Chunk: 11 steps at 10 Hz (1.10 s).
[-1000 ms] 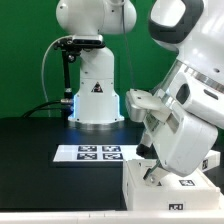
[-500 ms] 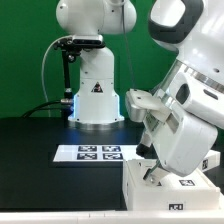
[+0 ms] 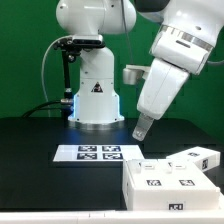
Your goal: Assemble cabinet
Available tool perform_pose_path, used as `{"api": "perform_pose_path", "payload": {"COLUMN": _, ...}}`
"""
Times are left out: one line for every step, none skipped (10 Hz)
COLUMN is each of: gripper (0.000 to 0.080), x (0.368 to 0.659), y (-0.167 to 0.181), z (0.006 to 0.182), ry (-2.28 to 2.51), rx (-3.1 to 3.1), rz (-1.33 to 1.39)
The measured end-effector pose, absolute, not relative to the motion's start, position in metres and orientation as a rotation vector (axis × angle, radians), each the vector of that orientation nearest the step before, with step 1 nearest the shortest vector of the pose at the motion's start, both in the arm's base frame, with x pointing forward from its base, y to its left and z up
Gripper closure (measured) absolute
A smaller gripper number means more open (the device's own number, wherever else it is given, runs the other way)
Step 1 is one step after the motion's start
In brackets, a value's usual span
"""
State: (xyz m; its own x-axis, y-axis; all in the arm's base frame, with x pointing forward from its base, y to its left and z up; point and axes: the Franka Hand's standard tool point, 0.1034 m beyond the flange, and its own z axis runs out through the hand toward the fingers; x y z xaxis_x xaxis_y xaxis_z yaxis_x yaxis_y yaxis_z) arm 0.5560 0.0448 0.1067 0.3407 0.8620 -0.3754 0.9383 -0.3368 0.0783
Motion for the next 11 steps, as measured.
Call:
{"api": "perform_pose_path", "payload": {"gripper": 0.0003, "x": 0.556, "y": 0.045, "z": 0.106, "ry": 1.531, "rx": 2.373, "rz": -0.375}}
{"api": "perform_pose_path", "payload": {"gripper": 0.0003, "x": 0.556, "y": 0.045, "z": 0.106, "ry": 1.455, "rx": 2.413, "rz": -0.362}}
{"api": "perform_pose_path", "payload": {"gripper": 0.0003, "x": 0.556, "y": 0.046, "z": 0.106, "ry": 1.346, "rx": 2.469, "rz": -0.332}}
{"api": "perform_pose_path", "payload": {"gripper": 0.0003, "x": 0.557, "y": 0.053, "z": 0.106, "ry": 1.177, "rx": 2.564, "rz": -0.202}}
{"api": "perform_pose_path", "payload": {"gripper": 0.0003, "x": 0.549, "y": 0.059, "z": 0.102, "ry": 1.019, "rx": 2.653, "rz": -0.097}}
{"api": "perform_pose_path", "payload": {"gripper": 0.0003, "x": 0.541, "y": 0.065, "z": 0.094, "ry": 0.898, "rx": 2.723, "rz": -0.013}}
{"api": "perform_pose_path", "payload": {"gripper": 0.0003, "x": 0.534, "y": 0.071, "z": 0.088, "ry": 0.709, "rx": 2.804, "rz": 0.059}}
{"api": "perform_pose_path", "payload": {"gripper": 0.0003, "x": 0.53, "y": 0.074, "z": 0.082, "ry": 0.552, "rx": 2.884, "rz": 0.108}}
{"api": "perform_pose_path", "payload": {"gripper": 0.0003, "x": 0.528, "y": 0.072, "z": 0.081, "ry": 0.461, "rx": 2.931, "rz": 0.108}}
{"api": "perform_pose_path", "payload": {"gripper": 0.0003, "x": 0.528, "y": 0.075, "z": 0.08, "ry": 0.334, "rx": 2.965, "rz": 0.114}}
{"api": "perform_pose_path", "payload": {"gripper": 0.0003, "x": 0.527, "y": 0.077, "z": 0.079, "ry": 0.243, "rx": 2.986, "rz": 0.115}}
